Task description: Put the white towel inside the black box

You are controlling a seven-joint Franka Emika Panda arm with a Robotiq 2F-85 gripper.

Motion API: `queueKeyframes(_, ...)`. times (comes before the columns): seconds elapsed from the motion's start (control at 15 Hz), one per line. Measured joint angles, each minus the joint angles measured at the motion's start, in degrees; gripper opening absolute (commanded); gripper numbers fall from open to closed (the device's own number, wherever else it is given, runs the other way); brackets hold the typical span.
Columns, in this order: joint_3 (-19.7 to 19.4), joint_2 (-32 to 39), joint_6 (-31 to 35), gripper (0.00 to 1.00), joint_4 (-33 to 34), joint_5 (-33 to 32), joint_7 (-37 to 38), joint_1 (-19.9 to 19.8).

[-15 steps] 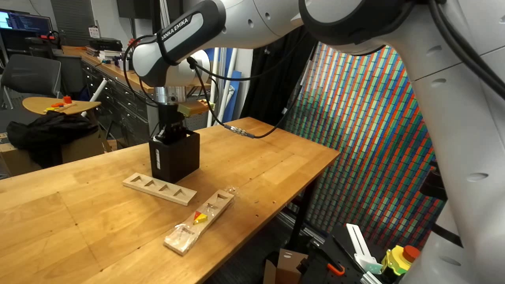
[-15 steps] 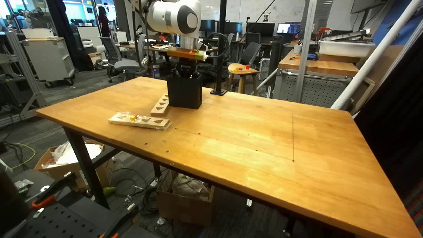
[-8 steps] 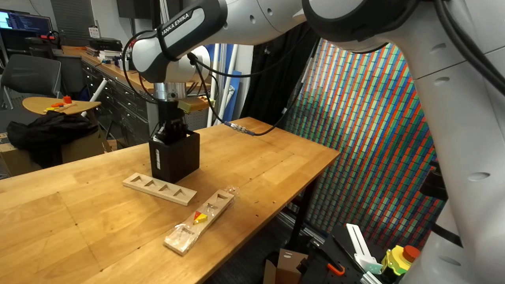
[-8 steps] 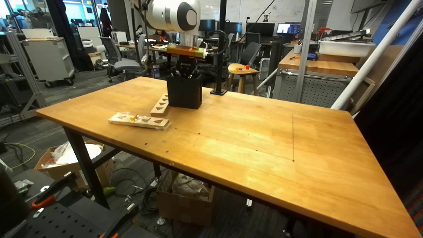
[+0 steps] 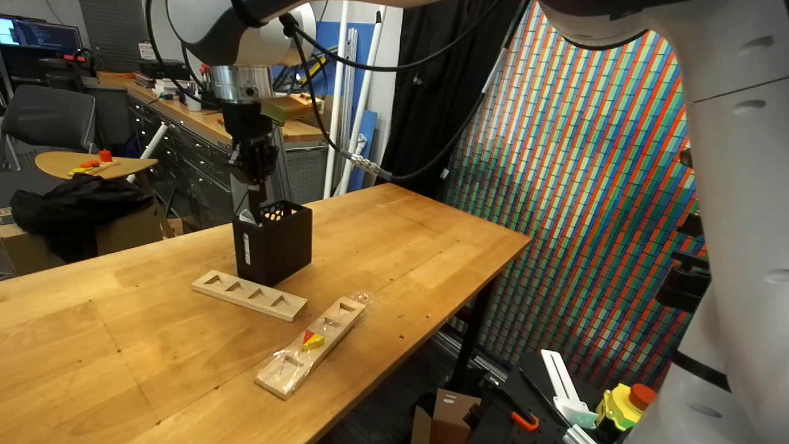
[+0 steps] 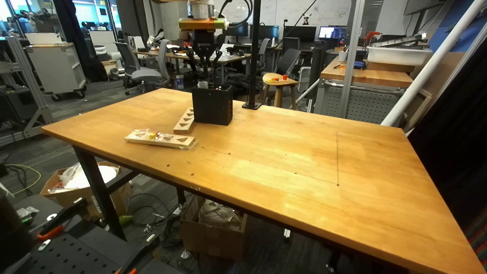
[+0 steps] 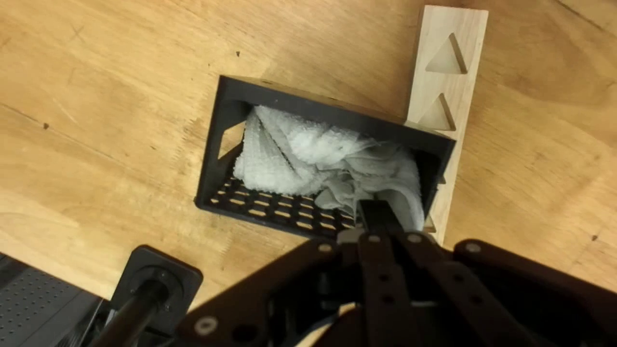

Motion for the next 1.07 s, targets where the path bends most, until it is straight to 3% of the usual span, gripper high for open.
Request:
queueKeyframes(0.47,0.07,-0.5,-2.91,0.01,2.56,-1.59,2.22,4.14)
queueKeyframes(1.07,0.06,2.57,-2.99,0.01,4.09,-1.59,2.54,4.77)
